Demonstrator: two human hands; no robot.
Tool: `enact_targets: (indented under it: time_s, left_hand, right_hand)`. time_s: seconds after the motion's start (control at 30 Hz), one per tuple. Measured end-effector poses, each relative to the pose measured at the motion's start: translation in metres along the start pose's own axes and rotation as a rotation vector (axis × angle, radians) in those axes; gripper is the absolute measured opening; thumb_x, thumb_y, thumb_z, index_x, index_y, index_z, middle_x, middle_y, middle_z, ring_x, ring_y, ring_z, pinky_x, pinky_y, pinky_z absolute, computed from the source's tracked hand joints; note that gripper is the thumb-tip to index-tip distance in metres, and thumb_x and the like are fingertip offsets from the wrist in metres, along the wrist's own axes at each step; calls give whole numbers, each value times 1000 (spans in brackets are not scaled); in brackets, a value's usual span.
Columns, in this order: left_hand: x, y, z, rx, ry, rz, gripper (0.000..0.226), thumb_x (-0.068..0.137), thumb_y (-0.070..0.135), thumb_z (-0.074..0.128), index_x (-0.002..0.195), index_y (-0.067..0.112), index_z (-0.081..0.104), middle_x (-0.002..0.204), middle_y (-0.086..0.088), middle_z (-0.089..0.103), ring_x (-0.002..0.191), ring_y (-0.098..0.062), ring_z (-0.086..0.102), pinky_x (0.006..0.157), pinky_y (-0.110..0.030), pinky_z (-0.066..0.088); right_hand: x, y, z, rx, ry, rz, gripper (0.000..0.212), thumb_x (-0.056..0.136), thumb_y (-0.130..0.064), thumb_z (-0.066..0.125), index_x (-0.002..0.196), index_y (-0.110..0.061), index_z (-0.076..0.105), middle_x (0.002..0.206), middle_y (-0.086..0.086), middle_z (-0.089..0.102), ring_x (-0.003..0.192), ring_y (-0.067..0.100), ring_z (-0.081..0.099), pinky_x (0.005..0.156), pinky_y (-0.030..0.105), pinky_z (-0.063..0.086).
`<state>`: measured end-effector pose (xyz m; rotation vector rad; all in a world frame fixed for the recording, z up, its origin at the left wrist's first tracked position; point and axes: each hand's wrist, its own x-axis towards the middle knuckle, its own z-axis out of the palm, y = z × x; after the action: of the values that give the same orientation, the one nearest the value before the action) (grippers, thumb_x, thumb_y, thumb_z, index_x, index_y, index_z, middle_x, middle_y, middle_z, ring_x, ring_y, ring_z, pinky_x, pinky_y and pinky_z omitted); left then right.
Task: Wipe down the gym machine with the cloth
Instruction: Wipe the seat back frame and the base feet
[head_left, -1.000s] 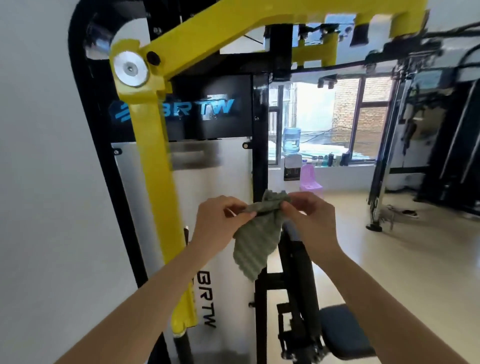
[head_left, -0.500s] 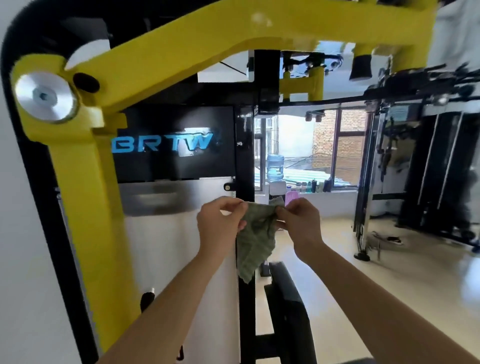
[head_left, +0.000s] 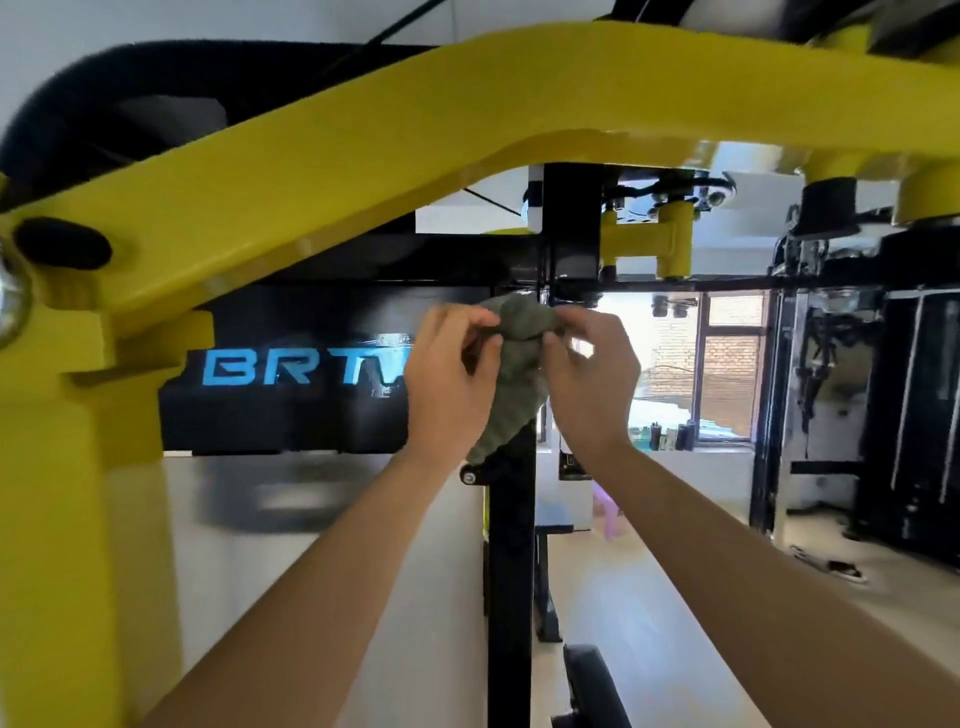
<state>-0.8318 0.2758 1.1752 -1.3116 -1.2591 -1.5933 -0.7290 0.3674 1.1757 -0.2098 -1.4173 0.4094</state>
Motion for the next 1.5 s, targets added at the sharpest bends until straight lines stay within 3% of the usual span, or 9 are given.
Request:
enact_targets:
  time_s: [0.13, 0.27, 0.33, 0.47, 0.6, 0.77, 0.93, 1.27, 1.5]
  left_hand:
    - [-6, -25, 5, 247, -157, 233, 34, 94, 15, 70, 127, 12, 68, 145, -4, 56, 133, -23, 46, 114, -31, 36]
    - [-29, -45, 8, 431, -139, 360, 34, 100, 25, 62, 132, 15, 67, 153, -6, 49, 137, -29, 43, 114, -41, 39]
    - [-36, -49, 7, 491, -106, 362, 35, 101, 29, 58, 133, 16, 67, 152, -9, 50, 136, -31, 44, 113, -46, 41]
    - [-34, -48, 4, 618, -146, 382, 42, 105, 33, 49, 144, 19, 56, 159, -10, 39, 143, -33, 40, 115, -53, 38]
    - [-11, -43, -4, 720, -186, 345, 52, 106, 37, 47, 155, 20, 40, 165, -12, 27, 151, -32, 28, 120, -55, 29]
    - [26, -37, -18, 769, -184, 302, 62, 103, 49, 45, 157, 20, 35, 166, -14, 23, 151, -33, 25, 122, -52, 27]
    - [55, -30, -22, 840, -166, 288, 69, 97, 61, 47, 155, 24, 39, 165, -13, 28, 148, -36, 29, 119, -51, 31]
    - [22, -31, -25, 845, -233, 393, 63, 97, 54, 55, 149, 20, 49, 162, -12, 34, 145, -34, 36, 116, -48, 36]
    - [-31, -34, -15, 773, -270, 366, 56, 94, 44, 67, 143, 19, 56, 160, -9, 39, 142, -34, 39, 113, -53, 40]
  right_hand:
    - [-17, 29, 4, -25, -210, -105, 51, 91, -9, 64, 141, -6, 55, 131, 11, 56, 119, 18, 57, 101, 29, 52]
    - [-37, 42, 4, -62, -221, -224, 56, 89, -2, 69, 143, -7, 54, 129, 16, 53, 116, 2, 46, 100, 4, 38]
    - [-36, 42, 2, -102, -212, -269, 47, 90, -1, 68, 136, -7, 61, 125, 16, 55, 113, 5, 48, 99, 4, 38]
    - [-23, 40, 5, -325, -255, -504, 37, 91, 0, 63, 129, 0, 63, 134, 22, 57, 126, 37, 52, 107, 45, 46]
    - [-2, 29, 10, -819, -284, -766, 54, 100, -21, 52, 149, 0, 41, 154, 21, 42, 146, 36, 33, 124, 52, 18]
    - [43, 8, 14, -929, -247, -770, 61, 102, -36, 46, 155, -8, 32, 154, 19, 42, 147, 33, 32, 122, 53, -1]
    - [71, -3, 17, -913, -269, -731, 61, 101, -41, 47, 154, -14, 37, 153, 16, 44, 145, 33, 35, 120, 60, 8]
    - [15, 22, 5, -923, -323, -828, 54, 101, -29, 50, 150, -9, 40, 149, 15, 47, 144, 32, 37, 118, 54, 17]
    - [-41, 44, -10, -651, -378, -549, 57, 96, -27, 58, 150, -14, 42, 153, 9, 43, 139, 27, 44, 112, 46, 30]
